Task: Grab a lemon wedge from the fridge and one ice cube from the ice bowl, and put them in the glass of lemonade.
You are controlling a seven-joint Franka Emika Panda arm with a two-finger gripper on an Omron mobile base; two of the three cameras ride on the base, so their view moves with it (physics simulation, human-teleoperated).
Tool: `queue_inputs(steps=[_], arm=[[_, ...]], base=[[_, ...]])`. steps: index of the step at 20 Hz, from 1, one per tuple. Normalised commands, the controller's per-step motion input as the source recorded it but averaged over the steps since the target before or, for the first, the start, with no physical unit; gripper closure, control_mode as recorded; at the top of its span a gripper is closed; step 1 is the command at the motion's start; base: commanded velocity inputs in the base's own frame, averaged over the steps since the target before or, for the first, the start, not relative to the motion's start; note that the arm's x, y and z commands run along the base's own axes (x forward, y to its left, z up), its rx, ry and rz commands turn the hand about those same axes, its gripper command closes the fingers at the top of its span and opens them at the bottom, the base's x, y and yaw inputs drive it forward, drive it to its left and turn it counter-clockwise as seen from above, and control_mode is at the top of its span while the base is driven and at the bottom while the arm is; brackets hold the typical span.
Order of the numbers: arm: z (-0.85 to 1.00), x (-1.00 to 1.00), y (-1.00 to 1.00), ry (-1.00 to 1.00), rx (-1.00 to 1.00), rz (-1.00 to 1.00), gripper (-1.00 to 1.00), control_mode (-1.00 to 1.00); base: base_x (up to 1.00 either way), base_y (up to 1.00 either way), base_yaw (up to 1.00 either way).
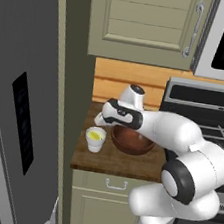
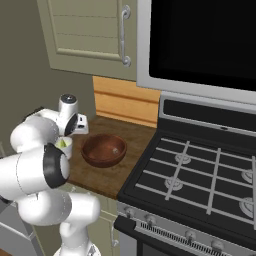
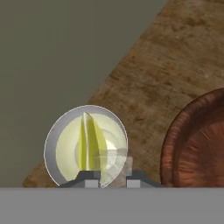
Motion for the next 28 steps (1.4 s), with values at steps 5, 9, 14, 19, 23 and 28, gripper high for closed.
queue_inputs(steps=[5, 9, 14, 19, 23, 28], arm=[[-0.08, 0.0, 0.12, 0.0, -0.04, 0.0, 1.0, -1.0], [-0.05, 0.0, 0.18, 0.0, -0.03, 0.0, 1.0, -1.0], [0.0, 0.0, 0.29, 0.0, 0.0, 0.0, 1.0, -1.0], [0.0, 0.0, 0.1, 0.0, 0.0, 0.0, 1.0, -1.0], [0.0, 0.0, 0.02, 0.0, 0.0, 0.0, 1.0, -1.0], [0.0, 0.0, 0.02, 0.0, 0.0, 0.0, 1.0, -1.0]], base=[[0.0, 0.0, 0.0], [0.0, 0.0, 0.0], [0.0, 0.0, 0.0], [0.0, 0.0, 0.0], [0.0, 0.0, 0.0], [0.0, 0.0, 0.0]])
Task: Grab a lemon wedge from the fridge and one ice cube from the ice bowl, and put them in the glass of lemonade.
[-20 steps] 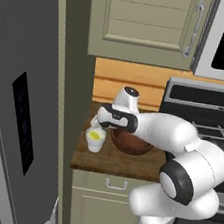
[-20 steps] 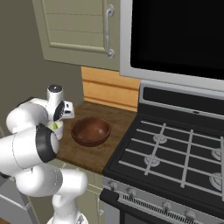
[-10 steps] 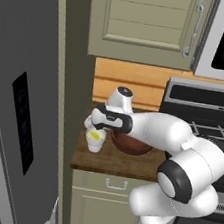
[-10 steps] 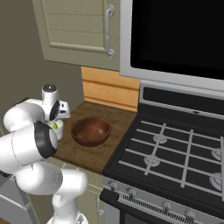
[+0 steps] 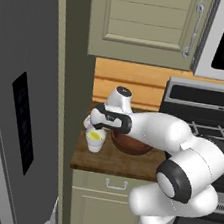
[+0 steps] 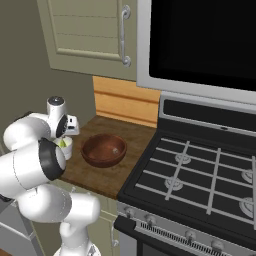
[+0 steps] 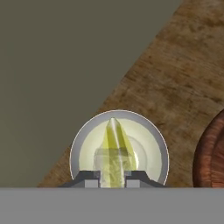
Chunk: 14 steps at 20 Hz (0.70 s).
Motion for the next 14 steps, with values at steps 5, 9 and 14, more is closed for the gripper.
queue_inputs(steps=[5, 9, 14], arm=[[-0.02, 0.0, -0.05, 0.0, 0.0, 0.0, 1.0, -1.0], [-0.01, 0.05, -0.15, 0.0, 0.0, 0.0, 1.0, -1.0], [0.0, 0.19, -0.06, 0.06, 0.0, 0.0, 1.0, -1.0]], base=[[0.0, 0.0, 0.0], [0.0, 0.0, 0.0], [0.0, 0.0, 0.0]])
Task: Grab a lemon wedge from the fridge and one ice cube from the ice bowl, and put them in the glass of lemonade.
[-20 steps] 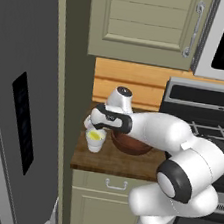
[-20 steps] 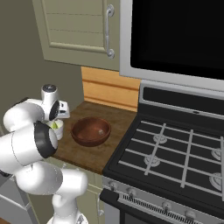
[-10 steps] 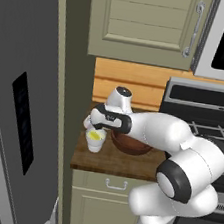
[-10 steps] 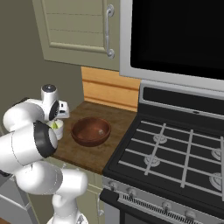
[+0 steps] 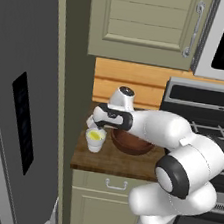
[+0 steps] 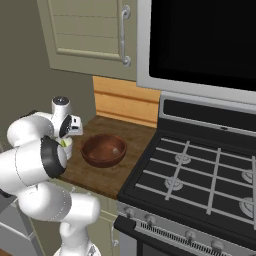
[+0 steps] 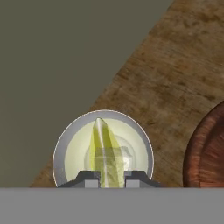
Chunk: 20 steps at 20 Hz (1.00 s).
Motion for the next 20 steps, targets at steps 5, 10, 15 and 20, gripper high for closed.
queue_inputs(steps=[5, 10, 15, 20], arm=[[0.0, 0.14, 0.02, 0.08, 0.0, 0.0, 1.0, -1.0], [0.0, 0.0, 0.0, 0.01, 0.0, 0.0, 1.0, -1.0], [0.0, 0.0, 0.0, 0.0, 0.0, 0.0, 1.0, -1.0], [0.0, 0.0, 0.0, 0.0, 0.0, 0.0, -1.0, -1.0]], base=[[0.0, 0.0, 0.0], [0.0, 0.0, 0.0], [0.0, 0.0, 0.0], [0.0, 0.0, 0.0]])
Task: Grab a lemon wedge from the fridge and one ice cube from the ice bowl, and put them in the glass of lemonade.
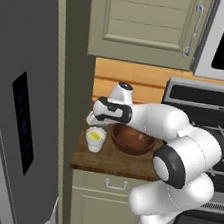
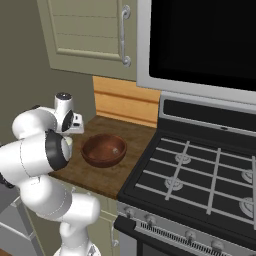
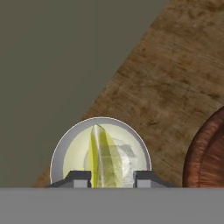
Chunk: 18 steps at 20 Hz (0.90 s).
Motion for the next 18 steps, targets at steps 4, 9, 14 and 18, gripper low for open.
queue_inputs(steps=[4, 9, 14, 18], arm=[[0.0, 0.0, 0.0, 0.0, 0.0, 0.0, -1.0, -1.0], [0.0, 0.0, 0.0, 0.0, 0.0, 0.0, -1.0, -1.0], [0.0, -0.18, 0.02, 0.0, 0.0, 0.0, -1.0, -1.0], [0.0, -0.15, 0.07, 0.0, 0.0, 0.0, -1.0, -1.0]], base=[[0.0, 0.0, 0.0], [0.0, 0.0, 0.0], [0.0, 0.0, 0.0], [0.0, 0.0, 0.0]])
